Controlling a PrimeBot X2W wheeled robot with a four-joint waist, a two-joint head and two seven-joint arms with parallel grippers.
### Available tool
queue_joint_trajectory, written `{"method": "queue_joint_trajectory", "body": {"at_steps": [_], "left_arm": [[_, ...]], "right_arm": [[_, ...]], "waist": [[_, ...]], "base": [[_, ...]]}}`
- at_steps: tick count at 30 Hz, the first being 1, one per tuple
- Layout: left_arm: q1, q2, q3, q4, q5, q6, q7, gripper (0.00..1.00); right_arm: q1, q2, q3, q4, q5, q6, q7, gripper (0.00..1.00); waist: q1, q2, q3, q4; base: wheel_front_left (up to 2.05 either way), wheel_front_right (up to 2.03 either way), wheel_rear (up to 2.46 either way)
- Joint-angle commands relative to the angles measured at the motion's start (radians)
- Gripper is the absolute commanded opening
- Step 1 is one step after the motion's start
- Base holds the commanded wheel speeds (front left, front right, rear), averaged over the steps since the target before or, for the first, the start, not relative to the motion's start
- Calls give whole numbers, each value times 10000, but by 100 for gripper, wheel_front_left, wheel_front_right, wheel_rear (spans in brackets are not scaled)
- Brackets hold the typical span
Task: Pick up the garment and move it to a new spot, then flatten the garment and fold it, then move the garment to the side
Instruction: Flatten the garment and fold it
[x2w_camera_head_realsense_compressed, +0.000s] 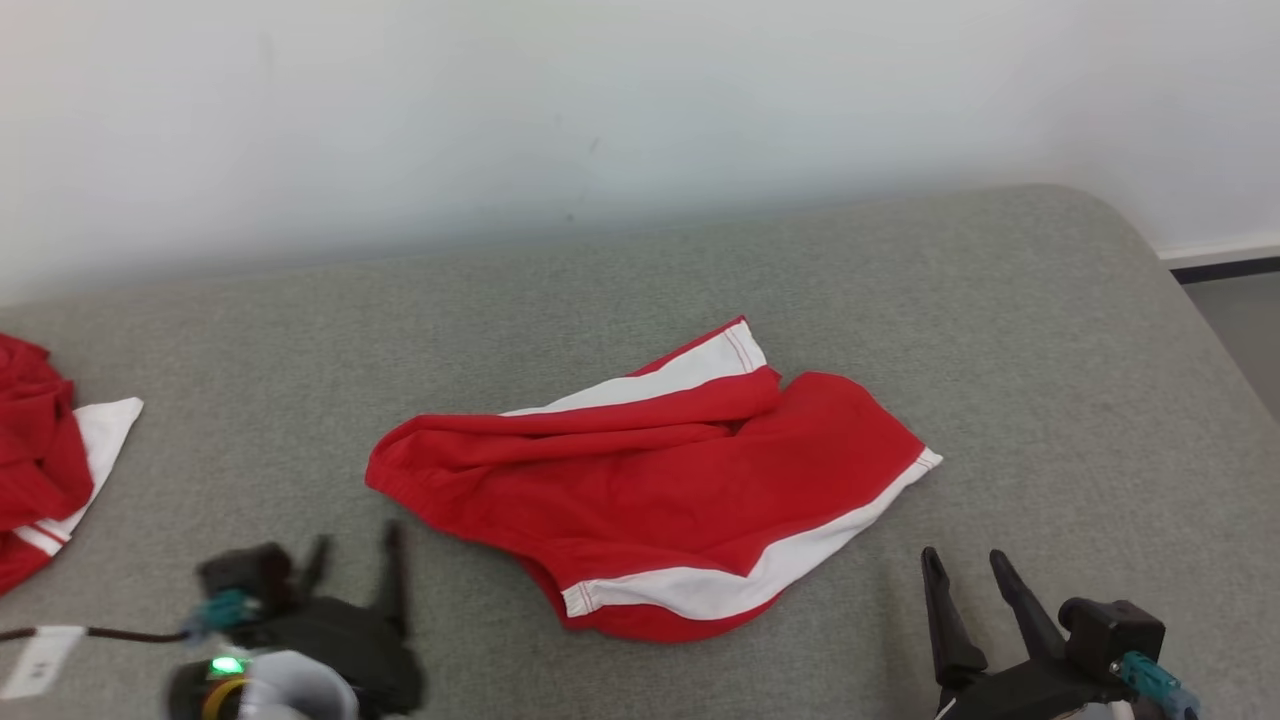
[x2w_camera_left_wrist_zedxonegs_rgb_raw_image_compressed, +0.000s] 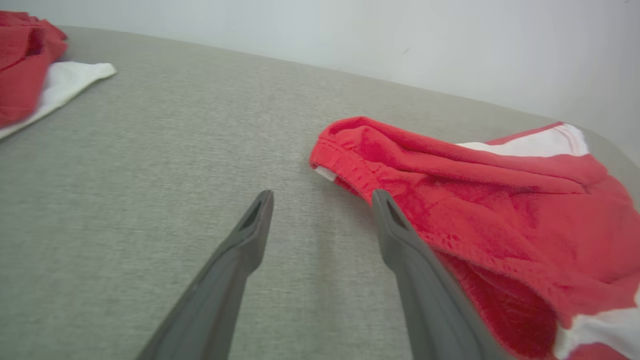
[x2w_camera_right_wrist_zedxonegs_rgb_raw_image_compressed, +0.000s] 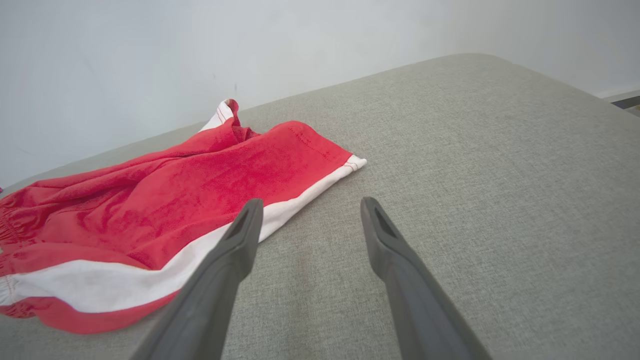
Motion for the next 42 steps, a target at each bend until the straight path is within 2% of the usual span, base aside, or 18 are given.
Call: {"method": "queue_joint_trajectory", "body": {"at_steps": [1, 4, 8, 14, 20, 22, 24, 26, 27, 29, 30, 32, 33, 38, 42], "left_arm": [[267, -228, -183, -293, -175, -264, 95, 100], [615, -517, -728, -1070, -356, -893, 527, 100], [887, -770, -1417, -1598, -408, -1264, 1114, 100], [1043, -911, -1840, -1665, -369, -1351, 1500, 100], [888, -871, -2113, -1366, -158, -1193, 1764, 98], [823, -854, -2103, -1324, -120, -1117, 1725, 90], [756, -854, -2080, -1250, -103, -1054, 1722, 63], [677, -865, -2059, -1162, -194, -1039, 1827, 51], [633, -849, -2079, -1120, -213, -1060, 1860, 49], [555, -834, -2105, -1035, -262, -1117, 1926, 38], [524, -839, -2117, -1021, -268, -1145, 1941, 27], [498, -866, -2117, -974, -281, -1174, 1860, 12], [445, -882, -2104, -973, -280, -1190, 1790, 0], [293, -916, -2154, -845, -257, -1273, 1680, 0], [264, -771, -2151, -953, -182, -1250, 1642, 0]], "right_arm": [[-27, -10, -69, -123, -79, -22, 38, 100], [-113, -6, -145, -270, -213, -22, 156, 100], [-169, -10, -176, -514, -367, -22, 265, 100], [-253, -9, 16, -713, -451, -22, 419, 100], [-313, -9, 230, -807, -443, -22, 555, 100], [-301, -9, 259, -820, -424, -22, 548, 100], [-295, -9, 278, -822, -403, -22, 538, 100], [-299, -7, 297, -814, -381, -22, 534, 100], [-306, -9, 306, -810, -372, -22, 533, 100], [-359, -9, 330, -789, -369, -22, 546, 100], [-394, -9, 340, -776, -376, -22, 555, 100], [-427, -9, 357, -760, -426, -22, 560, 100], [-426, -9, 359, -766, -462, -22, 569, 100], [-681, -10, 407, -718, -580, -22, 775, 100], [-1314, -240, -153, -320, -880, -22, 1977, 100]], "waist": [[0, 0, 30, 213], [0, 0, 27, 330], [0, 0, 12, 317], [0, 0, 1, 82], [0, 0, 6, -253], [0, 0, 30, -300], [0, 0, 57, -325], [0, 0, 87, -333], [0, 0, 103, -331], [0, 0, 132, -317], [0, 0, 148, -304], [0, 0, 180, -258], [0, 0, 206, -222], [0, 0, 309, -41], [0, 0, 503, 155]], "base": [[0, 0, 0], [0, 0, 0], [0, 0, 0], [0, 0, 0], [0, 0, 0], [0, 0, 0], [0, 0, 0], [0, 0, 0], [0, 0, 0], [0, 0, 0], [0, 0, 0], [0, 0, 0], [0, 0, 0], [0, 0, 0], [0, 0, 0]]}}
